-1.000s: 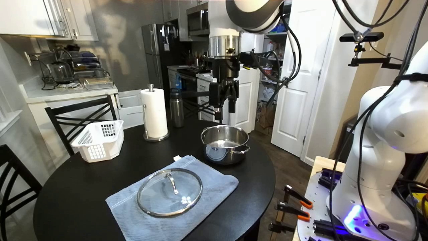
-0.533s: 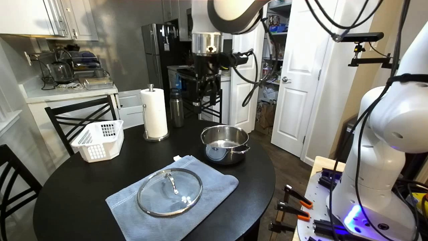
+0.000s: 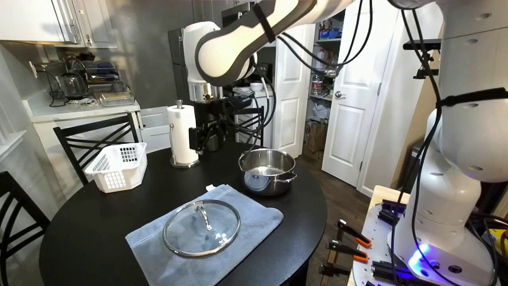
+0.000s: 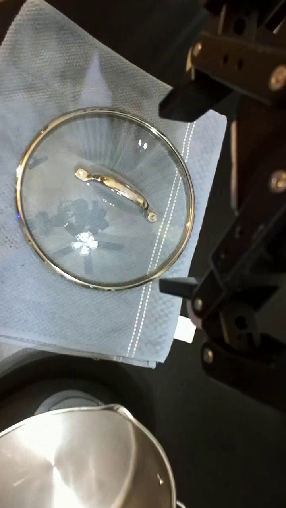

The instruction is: Put the lid on the pot

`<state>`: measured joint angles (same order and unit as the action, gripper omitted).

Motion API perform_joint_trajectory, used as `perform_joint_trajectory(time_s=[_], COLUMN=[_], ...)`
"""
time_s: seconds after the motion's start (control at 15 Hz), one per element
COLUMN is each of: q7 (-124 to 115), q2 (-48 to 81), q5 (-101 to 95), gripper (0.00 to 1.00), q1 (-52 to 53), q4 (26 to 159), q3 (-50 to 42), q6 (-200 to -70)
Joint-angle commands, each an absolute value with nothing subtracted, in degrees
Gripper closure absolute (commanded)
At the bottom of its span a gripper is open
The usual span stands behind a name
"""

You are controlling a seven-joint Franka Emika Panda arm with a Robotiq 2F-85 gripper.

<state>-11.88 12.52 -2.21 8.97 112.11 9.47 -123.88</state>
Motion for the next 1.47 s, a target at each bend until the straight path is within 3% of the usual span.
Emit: perform_joint_trajectory(time_s=[0.0, 0.6, 1.2, 1.4], q7=[-10.6, -14.0, -36.5, -41.3], q2=[19.2, 19.6, 27.5, 30.2], q5=[-3.9, -3.5, 1.5, 1.1], gripper=[0.00, 0.00, 0.00, 0.00], q1=[11.3, 12.9, 17.7, 19.0], q4=[105.1, 105.7, 106.7, 106.2], q3=[9.2, 8.5, 4.1, 1.7], q6=[-119.5, -121.8, -143.7, -145.7])
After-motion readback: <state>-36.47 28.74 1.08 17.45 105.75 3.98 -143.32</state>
